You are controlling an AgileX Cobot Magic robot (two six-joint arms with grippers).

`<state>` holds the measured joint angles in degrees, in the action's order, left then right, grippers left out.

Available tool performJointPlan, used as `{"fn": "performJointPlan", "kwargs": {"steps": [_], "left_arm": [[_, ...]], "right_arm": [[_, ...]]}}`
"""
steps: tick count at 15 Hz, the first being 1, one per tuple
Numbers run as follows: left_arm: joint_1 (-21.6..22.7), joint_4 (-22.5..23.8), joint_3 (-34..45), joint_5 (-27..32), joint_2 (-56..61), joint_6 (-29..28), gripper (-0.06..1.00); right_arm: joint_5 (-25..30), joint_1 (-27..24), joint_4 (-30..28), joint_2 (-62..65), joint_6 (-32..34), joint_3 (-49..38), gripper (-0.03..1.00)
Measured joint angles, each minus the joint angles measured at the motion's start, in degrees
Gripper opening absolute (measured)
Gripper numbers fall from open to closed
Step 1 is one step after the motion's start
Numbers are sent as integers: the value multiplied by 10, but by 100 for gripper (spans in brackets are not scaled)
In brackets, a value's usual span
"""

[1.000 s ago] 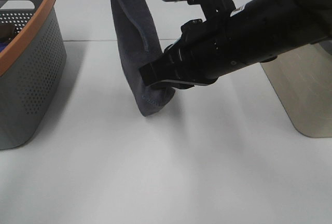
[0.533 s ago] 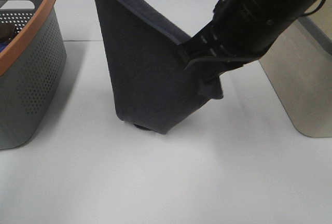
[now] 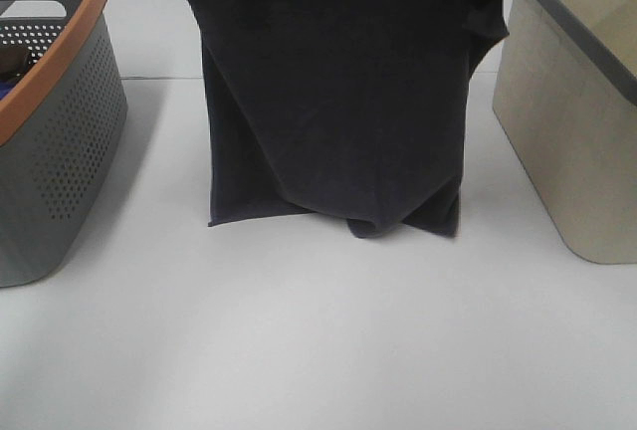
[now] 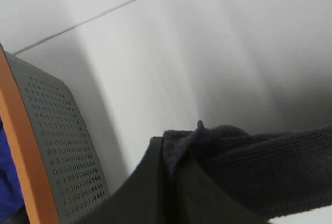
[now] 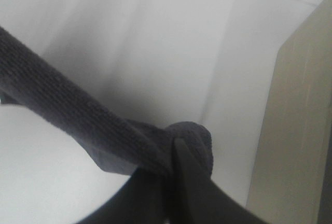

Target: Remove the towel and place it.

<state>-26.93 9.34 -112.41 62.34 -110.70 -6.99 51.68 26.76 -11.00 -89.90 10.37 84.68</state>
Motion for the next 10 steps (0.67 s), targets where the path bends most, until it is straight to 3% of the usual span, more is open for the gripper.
{"fn": "performJointPlan", "kwargs": {"steps": [2,3,5,6,7,10], "left_arm": [[0,16,0,-41,-10,-1,0],[0,47,0,-105,-19,-1,0],[1,87,0,-180,-31,-1,0],[1,87,0,-180,-31,-1,0],[11,112,0,-254,-41,-1,0],[46,112,0,-363,-63,-1,0]], "right_arm": [[-14,-18,1,-25,-9,34,0],[-21,-34,-7,-65,-21,86,0],[-22,-42,-32,-119,-34,143,0],[-22,-42,-32,-119,-34,143,0],[-25,-49,-62,-166,-36,201,0],[-80,-57,-98,-215,-36,257,0]]}}
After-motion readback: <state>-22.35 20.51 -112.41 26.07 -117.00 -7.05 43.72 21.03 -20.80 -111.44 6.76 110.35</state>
